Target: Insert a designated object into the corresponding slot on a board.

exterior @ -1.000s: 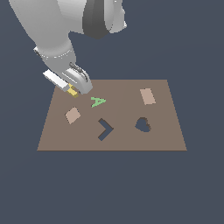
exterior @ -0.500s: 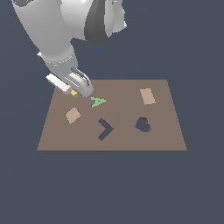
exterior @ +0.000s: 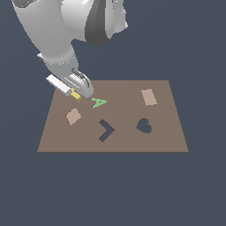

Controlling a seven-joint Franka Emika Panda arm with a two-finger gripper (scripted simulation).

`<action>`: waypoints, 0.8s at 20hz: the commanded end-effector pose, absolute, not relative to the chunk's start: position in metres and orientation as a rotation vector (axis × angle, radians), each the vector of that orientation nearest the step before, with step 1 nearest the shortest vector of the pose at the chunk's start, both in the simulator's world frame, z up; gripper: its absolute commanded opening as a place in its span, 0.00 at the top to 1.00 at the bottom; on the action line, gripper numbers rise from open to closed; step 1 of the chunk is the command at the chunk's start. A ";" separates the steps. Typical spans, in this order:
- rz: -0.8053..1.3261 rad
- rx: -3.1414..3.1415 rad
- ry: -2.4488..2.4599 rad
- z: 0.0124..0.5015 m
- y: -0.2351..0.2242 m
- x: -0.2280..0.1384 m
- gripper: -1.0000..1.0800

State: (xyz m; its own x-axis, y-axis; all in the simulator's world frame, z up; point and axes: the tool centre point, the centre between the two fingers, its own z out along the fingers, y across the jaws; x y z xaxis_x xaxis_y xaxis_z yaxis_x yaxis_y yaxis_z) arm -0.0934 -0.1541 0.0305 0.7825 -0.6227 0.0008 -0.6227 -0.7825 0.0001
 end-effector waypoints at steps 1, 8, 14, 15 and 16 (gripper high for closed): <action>0.000 2.967 -1.033 0.030 -0.153 -0.093 1.00; -0.001 2.967 -1.032 0.033 -0.153 -0.093 1.00; 0.000 2.983 -0.984 0.033 -0.156 -0.091 1.00; 0.000 2.988 -0.969 0.033 -0.157 -0.090 1.00; 0.000 2.994 -0.951 0.034 -0.158 -0.089 1.00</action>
State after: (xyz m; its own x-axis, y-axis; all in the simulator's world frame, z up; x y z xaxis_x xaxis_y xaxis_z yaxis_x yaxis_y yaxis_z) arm -0.0906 -0.1565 0.0333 0.8081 -0.5890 -0.0007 -0.5890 -0.8081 0.0003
